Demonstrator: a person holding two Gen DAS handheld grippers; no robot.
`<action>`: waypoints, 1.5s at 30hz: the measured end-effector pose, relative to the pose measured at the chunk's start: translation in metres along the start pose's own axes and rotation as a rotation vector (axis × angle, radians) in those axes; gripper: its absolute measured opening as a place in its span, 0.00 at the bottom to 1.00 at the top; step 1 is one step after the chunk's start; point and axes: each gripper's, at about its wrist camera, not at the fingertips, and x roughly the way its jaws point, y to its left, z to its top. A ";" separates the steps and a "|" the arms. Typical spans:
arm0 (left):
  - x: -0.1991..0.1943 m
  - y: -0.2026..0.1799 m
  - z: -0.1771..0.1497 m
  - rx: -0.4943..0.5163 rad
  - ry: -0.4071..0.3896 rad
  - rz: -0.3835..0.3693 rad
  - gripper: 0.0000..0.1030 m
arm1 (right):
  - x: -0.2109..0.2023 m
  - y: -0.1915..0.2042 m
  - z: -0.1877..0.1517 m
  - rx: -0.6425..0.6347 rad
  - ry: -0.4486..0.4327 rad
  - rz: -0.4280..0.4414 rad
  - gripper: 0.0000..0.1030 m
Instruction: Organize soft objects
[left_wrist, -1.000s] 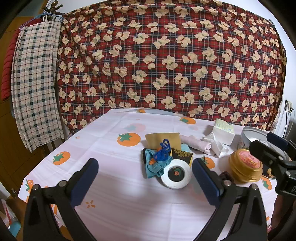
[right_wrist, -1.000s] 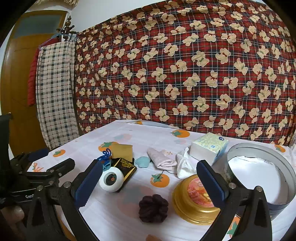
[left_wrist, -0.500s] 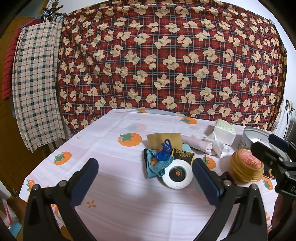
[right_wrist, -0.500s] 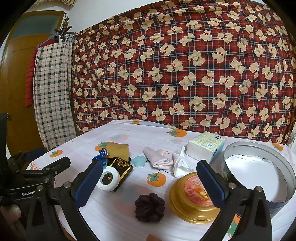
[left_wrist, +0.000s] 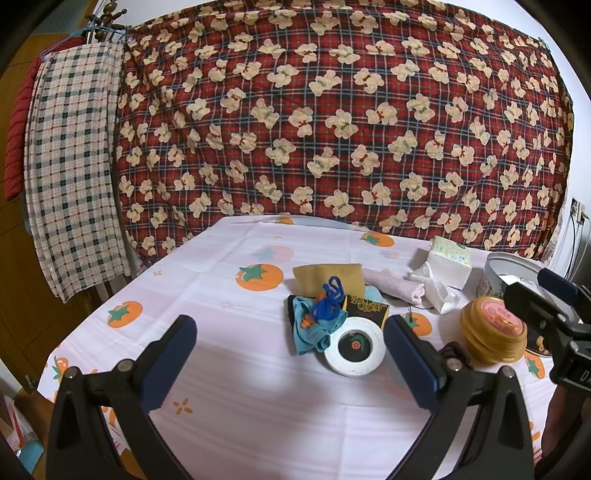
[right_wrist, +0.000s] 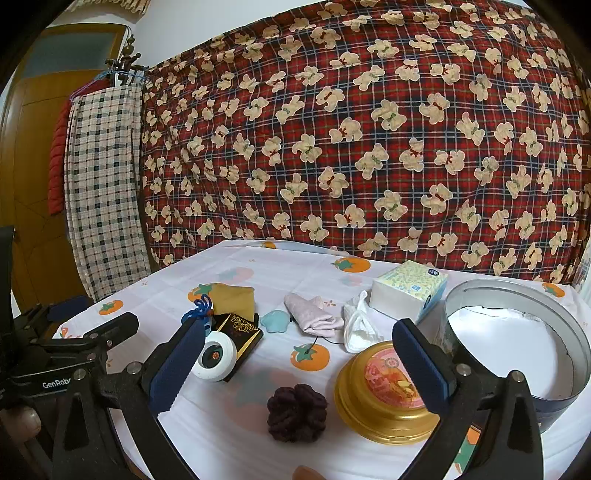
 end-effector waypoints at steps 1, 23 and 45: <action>0.000 0.000 0.000 0.001 0.000 0.001 1.00 | 0.000 0.000 0.000 0.000 0.001 0.000 0.99; 0.000 0.000 -0.001 0.001 0.003 0.001 1.00 | 0.002 0.003 -0.003 0.001 0.002 0.000 0.99; 0.031 0.013 -0.021 -0.015 0.075 0.080 1.00 | 0.038 0.013 -0.035 -0.064 0.189 0.048 0.77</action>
